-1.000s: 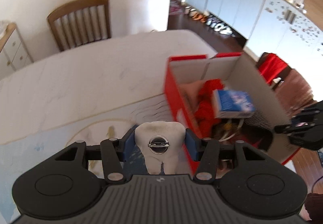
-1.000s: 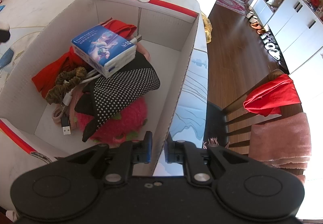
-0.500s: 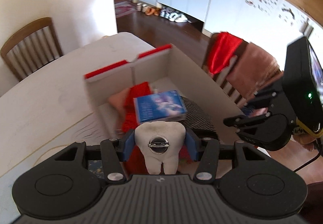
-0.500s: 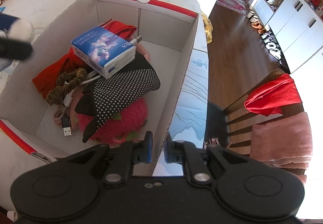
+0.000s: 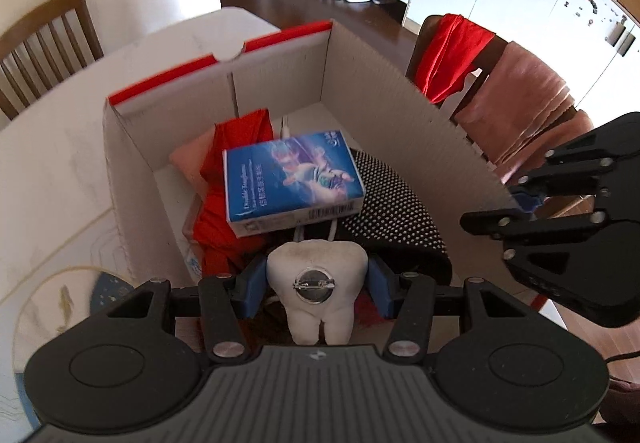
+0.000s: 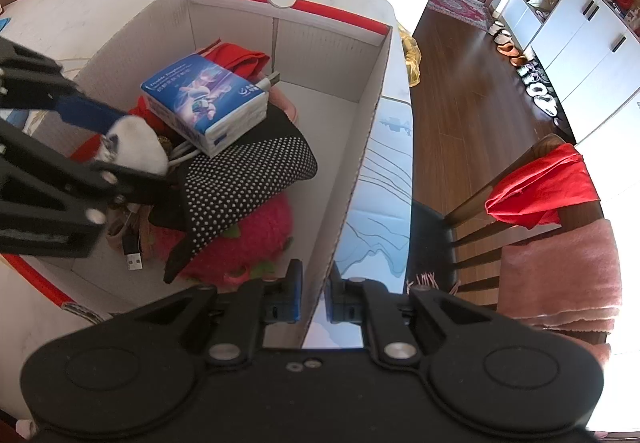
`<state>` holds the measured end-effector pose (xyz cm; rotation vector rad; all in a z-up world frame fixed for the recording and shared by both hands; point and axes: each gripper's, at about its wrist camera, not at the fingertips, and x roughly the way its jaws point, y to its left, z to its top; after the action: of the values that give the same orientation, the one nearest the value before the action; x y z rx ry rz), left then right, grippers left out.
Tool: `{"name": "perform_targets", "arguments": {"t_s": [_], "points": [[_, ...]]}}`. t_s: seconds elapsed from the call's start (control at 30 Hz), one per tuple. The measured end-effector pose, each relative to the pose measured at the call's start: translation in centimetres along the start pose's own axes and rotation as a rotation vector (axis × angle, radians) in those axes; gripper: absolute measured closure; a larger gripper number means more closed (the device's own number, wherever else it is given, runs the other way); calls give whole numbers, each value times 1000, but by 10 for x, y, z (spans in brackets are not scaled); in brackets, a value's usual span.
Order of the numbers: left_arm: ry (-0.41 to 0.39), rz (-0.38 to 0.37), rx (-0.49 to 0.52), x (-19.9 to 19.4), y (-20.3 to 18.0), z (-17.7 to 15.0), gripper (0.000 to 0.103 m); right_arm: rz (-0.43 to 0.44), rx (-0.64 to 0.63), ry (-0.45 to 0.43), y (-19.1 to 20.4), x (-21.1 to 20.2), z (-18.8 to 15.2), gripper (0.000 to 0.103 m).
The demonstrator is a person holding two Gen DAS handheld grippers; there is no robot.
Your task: Organize objects
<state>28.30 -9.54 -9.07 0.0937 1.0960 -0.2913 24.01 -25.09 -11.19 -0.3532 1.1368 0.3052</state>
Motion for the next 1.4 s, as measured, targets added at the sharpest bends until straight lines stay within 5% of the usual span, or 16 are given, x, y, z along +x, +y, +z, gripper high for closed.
{"name": "perform_targets", "arguments": {"t_s": [0.37, 0.7, 1.1, 1.4], "points": [[8, -10, -37, 10, 5, -5, 51, 13, -9, -11, 1, -3, -3, 90], [-57, -7, -113, -16, 8, -18, 39, 43, -50, -60, -2, -21, -10, 88], [-221, 45, -154, -78, 5, -42, 32, 77, -82, -173, -4, -59, -19, 88], [-332, 36, -177, -121, 10, -60, 26, 112, -27, -278, 11, -92, -29, 73]]}}
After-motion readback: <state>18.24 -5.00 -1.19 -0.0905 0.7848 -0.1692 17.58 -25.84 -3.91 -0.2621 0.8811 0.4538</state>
